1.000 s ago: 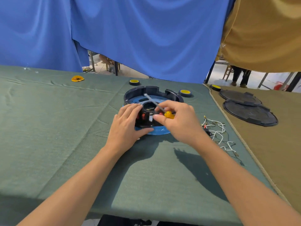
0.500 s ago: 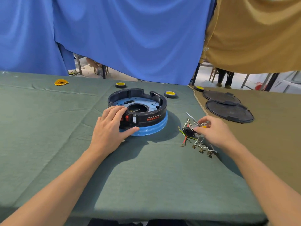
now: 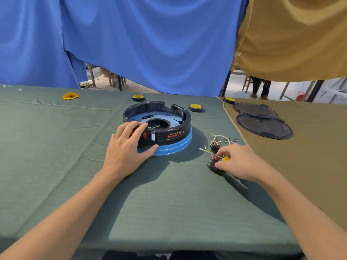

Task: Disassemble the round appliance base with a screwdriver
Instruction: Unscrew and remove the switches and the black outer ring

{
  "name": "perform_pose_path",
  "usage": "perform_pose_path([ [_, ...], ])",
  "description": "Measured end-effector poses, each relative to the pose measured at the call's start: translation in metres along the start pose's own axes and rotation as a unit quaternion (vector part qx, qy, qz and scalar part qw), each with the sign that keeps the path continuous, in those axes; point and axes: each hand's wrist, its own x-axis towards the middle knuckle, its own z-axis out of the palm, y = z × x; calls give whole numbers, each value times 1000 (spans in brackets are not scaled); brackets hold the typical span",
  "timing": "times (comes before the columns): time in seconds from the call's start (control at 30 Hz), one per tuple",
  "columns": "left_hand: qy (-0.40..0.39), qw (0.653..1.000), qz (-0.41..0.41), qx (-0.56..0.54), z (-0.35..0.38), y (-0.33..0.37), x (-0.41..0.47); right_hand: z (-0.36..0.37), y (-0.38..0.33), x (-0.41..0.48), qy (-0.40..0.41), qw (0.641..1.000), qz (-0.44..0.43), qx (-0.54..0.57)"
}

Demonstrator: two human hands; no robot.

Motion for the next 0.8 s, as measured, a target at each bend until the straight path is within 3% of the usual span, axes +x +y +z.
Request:
perform_pose_path([
  [0.17, -2, 1000, -8, 2, 0, 3, 0, -11, 0, -4, -61, 997, 11, -46],
  [0.3, 2, 1000, -20, -17, -4, 5, 0, -19, -13, -4, -12, 1000, -14, 21],
  [0.43, -4, 997, -9, -82, -9, -4, -3, -28, -42, 1, -53, 991, -93, 76],
  [0.6, -59, 982, 12, -179, -23, -29, -8, -29, -80, 24, -24, 976, -200, 88],
  [0.67, -66, 976, -16, -207, -26, -34, -8, -24, -91, 36, -10, 972, -222, 80],
  [0.8, -7, 958, -138, -250, -22, -24, -1, -9, -112, 66, 8, 971, -238, 14],
])
